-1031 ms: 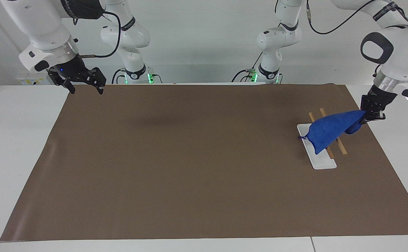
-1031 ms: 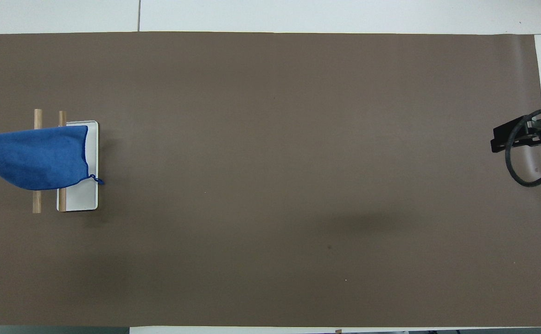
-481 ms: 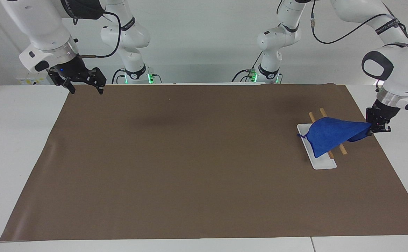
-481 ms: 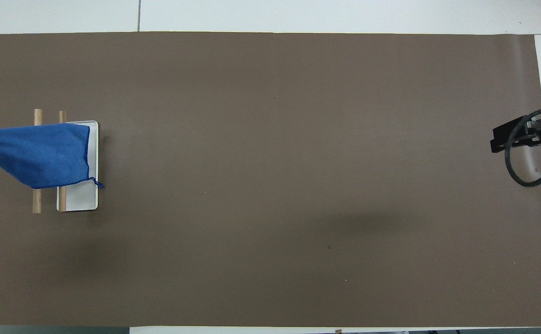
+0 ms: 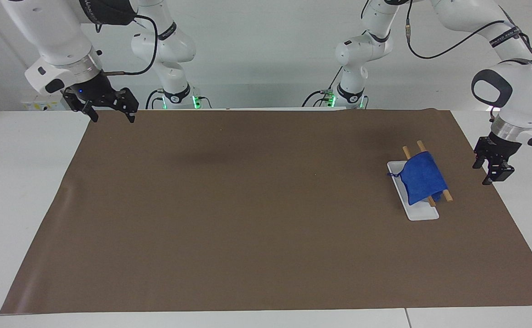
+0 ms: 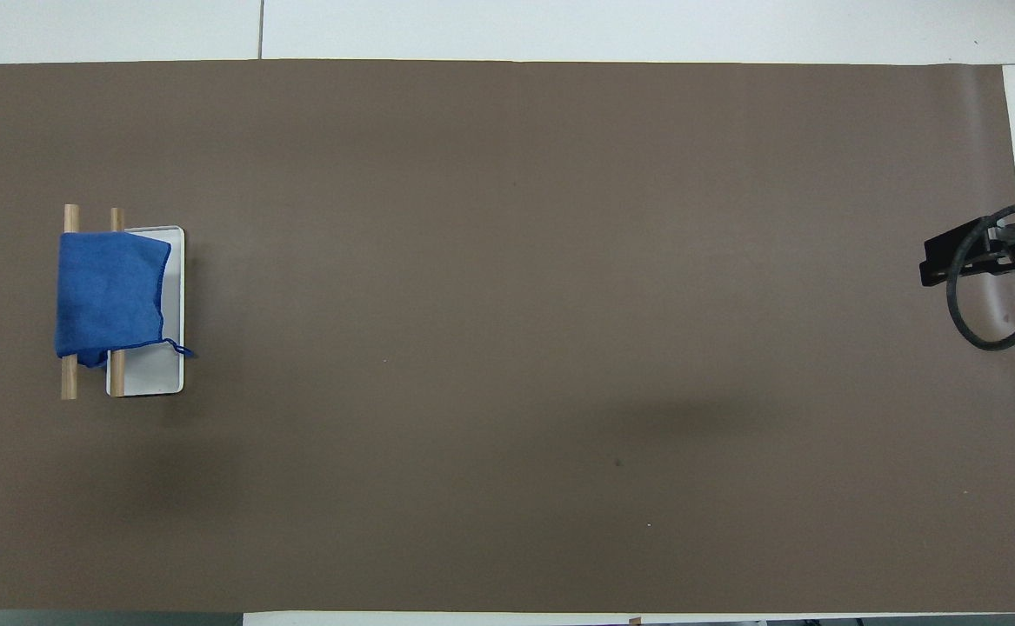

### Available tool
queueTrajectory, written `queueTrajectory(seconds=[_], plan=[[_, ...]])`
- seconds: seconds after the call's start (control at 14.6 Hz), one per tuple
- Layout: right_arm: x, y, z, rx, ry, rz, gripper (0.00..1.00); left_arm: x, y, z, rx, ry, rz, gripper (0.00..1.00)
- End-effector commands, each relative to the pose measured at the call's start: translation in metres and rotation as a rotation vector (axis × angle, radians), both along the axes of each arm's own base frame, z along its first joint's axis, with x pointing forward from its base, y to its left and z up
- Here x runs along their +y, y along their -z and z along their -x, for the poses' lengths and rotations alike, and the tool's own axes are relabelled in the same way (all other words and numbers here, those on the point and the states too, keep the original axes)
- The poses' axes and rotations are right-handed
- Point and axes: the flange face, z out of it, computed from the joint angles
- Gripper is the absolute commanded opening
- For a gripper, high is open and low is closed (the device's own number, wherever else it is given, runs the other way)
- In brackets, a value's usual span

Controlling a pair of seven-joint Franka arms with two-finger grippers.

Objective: Right arm passes towel to left arm to hang

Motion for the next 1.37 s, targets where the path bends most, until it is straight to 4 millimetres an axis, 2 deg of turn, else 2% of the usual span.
queueTrajectory(seconds=[0.0, 0.27, 0.55, 0.69, 0.76, 0.89, 1.03, 1.31], plan=[[0.004, -0.001, 0.004, -0.011, -0.022, -0.005, 1.0, -0.014, -0.024, 0.0, -0.019, 0.127, -0.045, 1.0], [0.009, -0.003, 0.004, -0.016, -0.011, 0.014, 1.0, -0.062, -0.04, -0.001, 0.009, 0.504, -0.111, 1.0], [0.008, -0.003, 0.003, -0.026, 0.006, 0.015, 1.0, -0.143, -0.046, -0.009, 0.001, 0.73, -0.133, 1.0], [0.008, -0.003, 0.003, -0.026, 0.001, 0.024, 1.0, -0.179, -0.059, -0.002, 0.025, 0.839, -0.135, 1.0], [0.007, -0.002, 0.003, -0.025, 0.001, 0.032, 1.0, -0.188, -0.067, 0.002, 0.054, 0.891, -0.126, 1.0], [0.007, -0.003, 0.003, -0.026, 0.001, 0.032, 1.0, -0.199, -0.086, 0.01, 0.103, 1.002, -0.107, 1.0], [0.007, -0.002, 0.003, -0.025, 0.003, 0.03, 1.0, -0.2, -0.109, 0.012, 0.12, 1.078, -0.08, 1.0], [0.007, -0.002, 0.003, -0.025, 0.003, 0.03, 1.0, -0.178, -0.149, 0.019, 0.168, 1.207, -0.029, 1.0]])
